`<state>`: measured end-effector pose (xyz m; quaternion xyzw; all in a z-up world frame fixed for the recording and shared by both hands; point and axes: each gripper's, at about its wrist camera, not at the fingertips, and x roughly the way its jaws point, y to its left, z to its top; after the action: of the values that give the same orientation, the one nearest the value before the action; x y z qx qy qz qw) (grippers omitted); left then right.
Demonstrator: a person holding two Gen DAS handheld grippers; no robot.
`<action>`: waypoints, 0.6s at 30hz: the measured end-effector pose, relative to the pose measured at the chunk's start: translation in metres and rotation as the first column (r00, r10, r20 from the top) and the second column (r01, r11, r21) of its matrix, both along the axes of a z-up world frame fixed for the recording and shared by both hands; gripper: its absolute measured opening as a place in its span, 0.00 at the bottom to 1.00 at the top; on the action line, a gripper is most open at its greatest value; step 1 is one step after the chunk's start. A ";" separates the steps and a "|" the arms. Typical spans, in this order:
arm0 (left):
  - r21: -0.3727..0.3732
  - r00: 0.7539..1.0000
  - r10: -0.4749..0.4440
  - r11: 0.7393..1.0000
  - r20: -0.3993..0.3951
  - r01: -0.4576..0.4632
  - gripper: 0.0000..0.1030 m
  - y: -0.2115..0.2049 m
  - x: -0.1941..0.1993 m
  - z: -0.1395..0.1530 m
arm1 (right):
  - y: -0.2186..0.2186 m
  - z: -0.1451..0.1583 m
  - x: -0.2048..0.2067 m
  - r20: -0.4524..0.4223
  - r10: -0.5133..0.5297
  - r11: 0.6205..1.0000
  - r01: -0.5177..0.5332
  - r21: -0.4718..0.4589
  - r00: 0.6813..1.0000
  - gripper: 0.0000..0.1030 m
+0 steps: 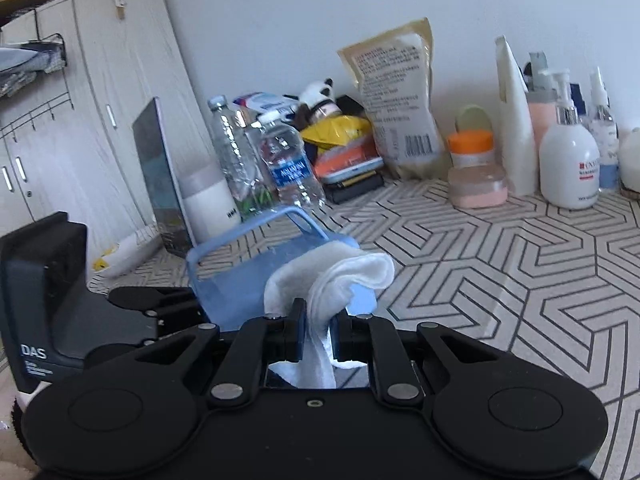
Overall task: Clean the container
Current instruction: 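Wipe the white cloth along the blue container's side wall with the right tool, then rub the cloth across the container's wall near its rim with the right tool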
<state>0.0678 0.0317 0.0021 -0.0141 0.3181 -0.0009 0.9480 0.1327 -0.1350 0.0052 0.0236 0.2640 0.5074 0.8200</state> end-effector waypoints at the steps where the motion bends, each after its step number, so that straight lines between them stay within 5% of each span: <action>1: -0.001 1.000 0.001 1.000 0.000 -0.001 0.73 0.000 0.000 0.000 | 0.001 -0.002 0.001 -0.005 -0.002 1.000 0.002 -0.013 1.000 0.16; 8: 0.002 1.000 0.004 1.000 0.003 -0.004 0.73 0.000 0.000 0.000 | 0.013 -0.016 0.005 -0.031 -0.018 0.992 0.015 -0.123 0.999 0.17; 18: -0.001 1.000 0.001 1.000 0.000 -0.001 0.73 0.001 0.000 0.000 | -0.002 -0.002 -0.002 -0.010 0.009 1.000 -0.010 -0.012 1.000 0.17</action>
<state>0.0675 0.0324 0.0024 -0.0148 0.3180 -0.0005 0.9480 0.1310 -0.1368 0.0036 0.0202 0.2713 0.5096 0.8163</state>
